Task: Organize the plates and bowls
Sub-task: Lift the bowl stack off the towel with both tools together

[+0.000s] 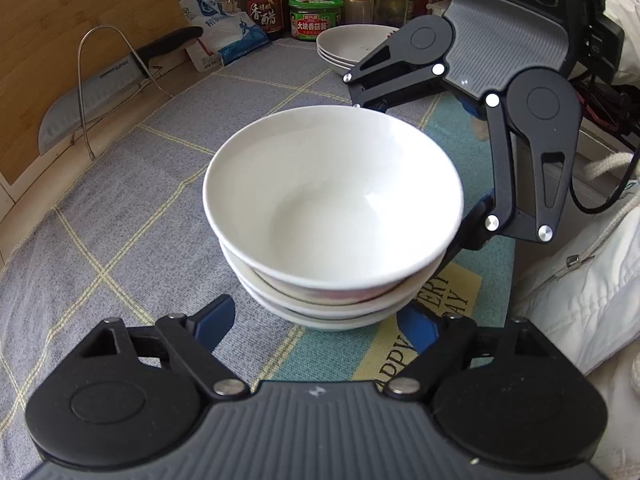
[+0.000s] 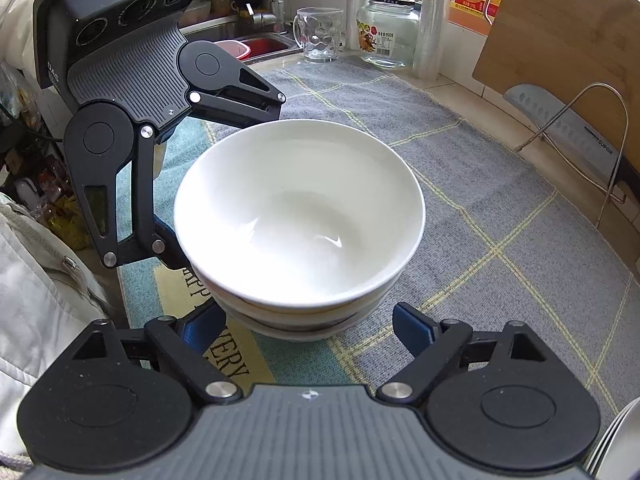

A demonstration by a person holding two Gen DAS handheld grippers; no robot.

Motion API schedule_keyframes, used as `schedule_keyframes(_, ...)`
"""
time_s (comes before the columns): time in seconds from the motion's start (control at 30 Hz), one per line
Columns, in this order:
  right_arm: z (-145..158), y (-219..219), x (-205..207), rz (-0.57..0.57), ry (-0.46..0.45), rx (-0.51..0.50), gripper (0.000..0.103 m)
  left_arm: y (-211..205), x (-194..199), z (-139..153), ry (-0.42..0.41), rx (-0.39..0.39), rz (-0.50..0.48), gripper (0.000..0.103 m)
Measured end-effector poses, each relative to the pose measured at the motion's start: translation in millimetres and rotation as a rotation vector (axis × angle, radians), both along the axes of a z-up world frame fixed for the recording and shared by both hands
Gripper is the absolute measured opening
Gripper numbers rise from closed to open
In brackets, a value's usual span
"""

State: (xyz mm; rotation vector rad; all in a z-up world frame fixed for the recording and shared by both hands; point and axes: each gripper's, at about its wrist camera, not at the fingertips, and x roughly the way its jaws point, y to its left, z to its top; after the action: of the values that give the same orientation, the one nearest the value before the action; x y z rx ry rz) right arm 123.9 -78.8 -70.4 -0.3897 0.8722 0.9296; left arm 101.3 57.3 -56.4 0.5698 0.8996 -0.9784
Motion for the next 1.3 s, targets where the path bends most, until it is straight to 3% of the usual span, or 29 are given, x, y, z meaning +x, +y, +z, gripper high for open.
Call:
schedule_keyframes(0.13,1.6,5.1,0.7,0.024,0.019,-0.017,0.084,0.7,4.0,2.0,0.038,-0.015,-0.045,0.074)
schedule_keyframes(0.63,0.6,9.6,6.5,0.056,0.042,-0.04,0.085,2.1,26.8,8.7,0.064,-0.008,-0.173,0.075)
schedule_keyframes(0.8,-0.3,8.7,8.4,0.057,0.051,-0.032,0.085,4.9,30.0,9.1,0.057,-0.023,-0.177,0.082)
schedule_keyframes(1.3,2.2,10.4,6.0,0.033,0.047,-0.037,0.084,4.4,33.2,7.5,0.048,-0.05,-0.198,0.08)
